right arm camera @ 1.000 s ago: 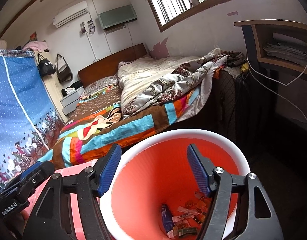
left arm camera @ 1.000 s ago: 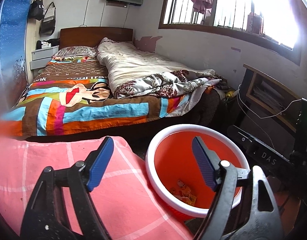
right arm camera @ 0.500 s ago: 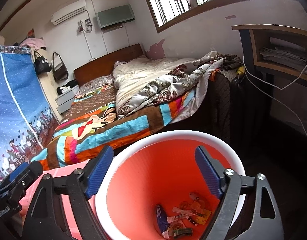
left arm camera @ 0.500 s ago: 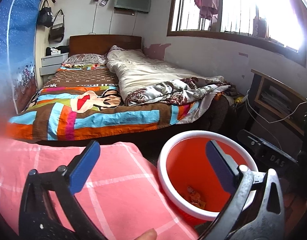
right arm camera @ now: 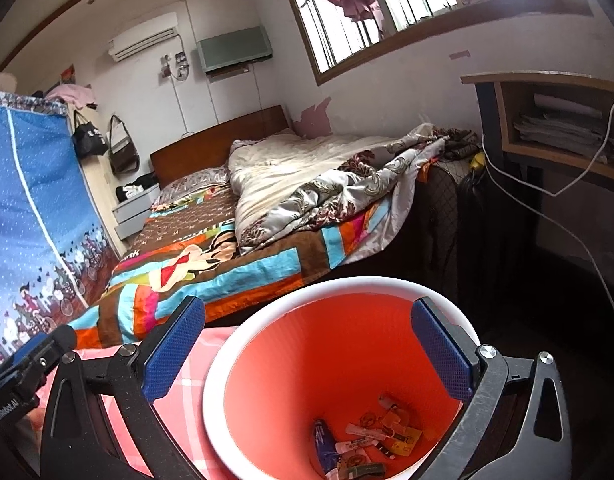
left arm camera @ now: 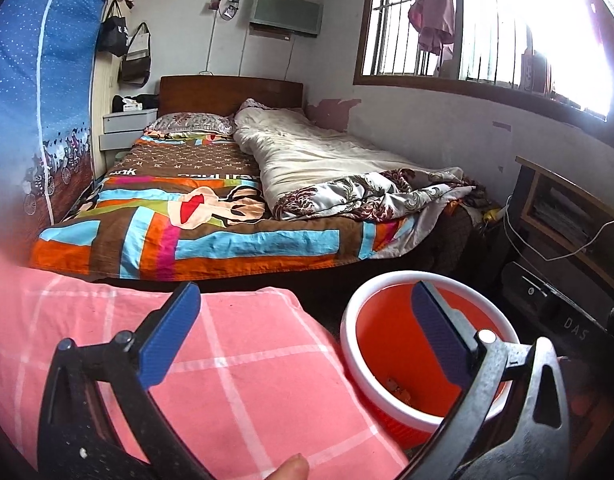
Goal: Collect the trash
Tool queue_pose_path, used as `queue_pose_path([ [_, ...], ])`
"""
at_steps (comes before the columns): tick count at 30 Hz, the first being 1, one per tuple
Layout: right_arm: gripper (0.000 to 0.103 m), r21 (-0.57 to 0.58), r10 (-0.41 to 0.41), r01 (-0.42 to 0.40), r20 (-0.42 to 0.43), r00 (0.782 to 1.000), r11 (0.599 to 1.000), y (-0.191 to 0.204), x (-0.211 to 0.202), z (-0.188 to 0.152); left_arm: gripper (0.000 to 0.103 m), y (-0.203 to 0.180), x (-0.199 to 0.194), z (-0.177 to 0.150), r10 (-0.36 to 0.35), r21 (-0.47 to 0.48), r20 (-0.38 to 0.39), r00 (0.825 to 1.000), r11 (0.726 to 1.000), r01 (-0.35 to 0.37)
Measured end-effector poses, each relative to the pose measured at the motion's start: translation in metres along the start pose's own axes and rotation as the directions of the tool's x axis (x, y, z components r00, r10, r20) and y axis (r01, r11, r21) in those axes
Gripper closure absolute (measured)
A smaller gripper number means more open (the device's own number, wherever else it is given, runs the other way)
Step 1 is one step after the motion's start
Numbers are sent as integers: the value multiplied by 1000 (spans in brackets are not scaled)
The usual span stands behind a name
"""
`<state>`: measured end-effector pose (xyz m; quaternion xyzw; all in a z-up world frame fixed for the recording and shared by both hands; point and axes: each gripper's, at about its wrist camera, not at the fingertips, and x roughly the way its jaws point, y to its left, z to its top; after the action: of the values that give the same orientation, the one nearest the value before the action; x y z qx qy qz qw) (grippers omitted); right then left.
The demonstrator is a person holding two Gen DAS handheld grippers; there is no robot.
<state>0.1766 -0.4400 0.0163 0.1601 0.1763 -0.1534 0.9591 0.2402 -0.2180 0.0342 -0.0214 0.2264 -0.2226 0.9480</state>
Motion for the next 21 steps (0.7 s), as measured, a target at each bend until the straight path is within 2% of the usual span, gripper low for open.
queue_pose_path([
  [10, 0, -51, 23, -20, 55, 998, 999, 24, -28, -5, 14, 22, -30, -3, 44, -15, 29, 999, 999, -44],
  [21, 0, -107, 74, -65, 79, 994, 992, 51, -47, -23, 14, 51, -74, -24, 116, -33, 55, 992, 993, -114],
])
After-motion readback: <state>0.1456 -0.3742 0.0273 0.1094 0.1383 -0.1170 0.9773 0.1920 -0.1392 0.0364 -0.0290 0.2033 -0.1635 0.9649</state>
